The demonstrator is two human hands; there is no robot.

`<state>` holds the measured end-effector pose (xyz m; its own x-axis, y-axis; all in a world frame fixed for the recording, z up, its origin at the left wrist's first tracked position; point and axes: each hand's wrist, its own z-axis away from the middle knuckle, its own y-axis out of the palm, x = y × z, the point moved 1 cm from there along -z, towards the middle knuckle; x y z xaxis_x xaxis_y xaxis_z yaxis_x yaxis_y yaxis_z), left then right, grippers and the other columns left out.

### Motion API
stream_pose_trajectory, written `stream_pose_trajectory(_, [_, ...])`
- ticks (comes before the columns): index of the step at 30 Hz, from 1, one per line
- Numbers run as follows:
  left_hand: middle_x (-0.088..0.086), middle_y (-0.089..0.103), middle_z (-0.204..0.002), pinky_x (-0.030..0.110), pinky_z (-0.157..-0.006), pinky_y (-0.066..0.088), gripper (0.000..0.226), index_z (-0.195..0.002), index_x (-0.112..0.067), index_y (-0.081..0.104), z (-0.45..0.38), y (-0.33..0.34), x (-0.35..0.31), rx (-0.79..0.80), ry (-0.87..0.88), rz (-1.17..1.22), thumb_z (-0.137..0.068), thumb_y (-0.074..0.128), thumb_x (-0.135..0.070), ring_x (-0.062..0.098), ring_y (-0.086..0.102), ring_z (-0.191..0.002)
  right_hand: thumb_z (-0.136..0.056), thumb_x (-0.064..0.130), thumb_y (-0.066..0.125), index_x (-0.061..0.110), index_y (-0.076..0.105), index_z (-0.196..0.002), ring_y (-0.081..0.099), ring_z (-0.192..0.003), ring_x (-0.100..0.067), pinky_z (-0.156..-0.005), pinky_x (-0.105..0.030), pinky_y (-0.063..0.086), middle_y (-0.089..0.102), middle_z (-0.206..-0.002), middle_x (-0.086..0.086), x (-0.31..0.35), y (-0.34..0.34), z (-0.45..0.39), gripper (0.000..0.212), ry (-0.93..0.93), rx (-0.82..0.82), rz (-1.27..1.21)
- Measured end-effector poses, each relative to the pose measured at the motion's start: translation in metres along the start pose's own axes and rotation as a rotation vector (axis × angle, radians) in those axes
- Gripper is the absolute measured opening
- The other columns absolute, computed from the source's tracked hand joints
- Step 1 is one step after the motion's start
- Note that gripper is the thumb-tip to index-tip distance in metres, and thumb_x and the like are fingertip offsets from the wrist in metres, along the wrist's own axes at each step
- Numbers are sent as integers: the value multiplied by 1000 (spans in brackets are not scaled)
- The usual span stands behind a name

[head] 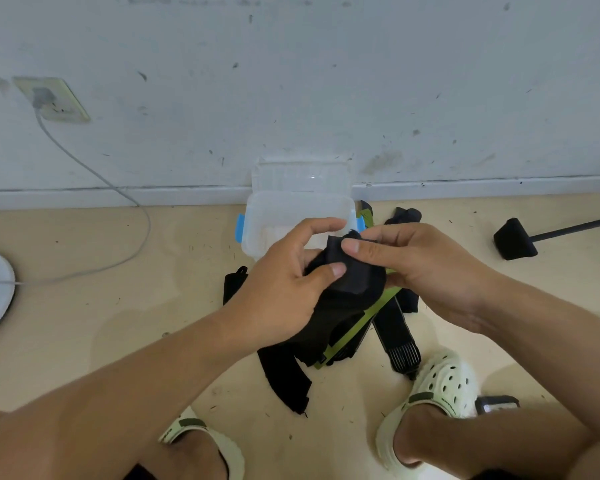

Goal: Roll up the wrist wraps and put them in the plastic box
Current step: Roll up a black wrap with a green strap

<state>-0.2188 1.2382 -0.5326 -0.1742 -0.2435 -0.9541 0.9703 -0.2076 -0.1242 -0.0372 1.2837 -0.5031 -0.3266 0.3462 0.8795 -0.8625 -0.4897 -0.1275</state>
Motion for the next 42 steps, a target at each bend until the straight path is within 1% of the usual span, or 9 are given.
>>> stream_pose_trajectory(2, [-3,80,-109,54,-101,56,42,-139,-41,51,1,1,1,22,2,-26,-106,56,-16,25,75,-106,-74,44,76,8,80,-105,73,-107,-33,-107,-53,52,78,-107,-16,-1,0,0,48,14,15,10])
stream_pose_trajectory(10, [-5,79,-112,42,-106,55,38,-142,-39,52,3,4,1,-10,-1,-26,-109,51,-22,9,72,-112,-82,39,76,9,81,-101,77,-100,-27,-106,-47,54,80,-100,-13,-6,4,-1,35,-26,-31,5])
stream_pose_trajectory(17, [-5,81,-103,37,-99,58,47,-142,-37,52,1,3,1,-18,-56,22,-100,68,-22,9,76,-100,-75,34,84,20,85,-91,73,-92,-40,-94,-57,57,78,-90,-15,-6,6,1,21,-232,-171,67])
stream_pose_trajectory(21, [-5,81,-103,50,-105,54,42,-137,-40,54,-1,-2,2,-101,-47,56,-102,65,-19,15,76,-104,-72,36,85,21,85,-92,72,-97,-28,-100,-49,56,78,-94,-5,1,6,4,24,-328,-111,87])
stream_pose_trajectory(26, [-3,81,-100,67,-94,55,46,-134,-43,55,0,-5,2,-118,-63,101,-102,64,-12,47,72,-101,-69,39,87,24,81,-79,70,-95,-15,-91,-33,51,78,-96,4,0,4,2,19,-303,-93,162])
stream_pose_trajectory(29, [-2,81,-101,53,-97,59,48,-136,-37,56,-1,-6,2,-114,-82,130,-104,57,-2,26,77,-100,-69,36,92,27,74,-78,68,-98,-20,-94,-43,55,76,-101,6,-3,2,0,22,-260,-125,252])
stream_pose_trajectory(33, [19,76,-111,48,-86,63,46,-129,-27,64,-1,-4,0,-74,-171,384,-101,44,3,31,74,-103,-67,20,95,32,72,-92,69,-81,-12,-79,-31,60,75,-94,10,-3,1,0,36,-248,-144,253])
stream_pose_trajectory(37, [17,77,-112,46,-87,63,29,-129,-25,64,-2,-2,0,-36,-169,406,-102,61,-15,29,76,-103,-71,12,93,29,74,-103,70,-69,-1,-68,-12,53,77,-93,12,-3,2,2,41,-226,-139,251])
stream_pose_trajectory(42, [9,80,-108,49,-97,60,29,-123,-18,69,-2,1,5,-25,-182,303,-97,70,-29,26,77,-104,-72,13,93,24,77,-92,74,-77,-5,-74,-17,58,79,-86,9,-5,1,2,28,-246,-193,257])
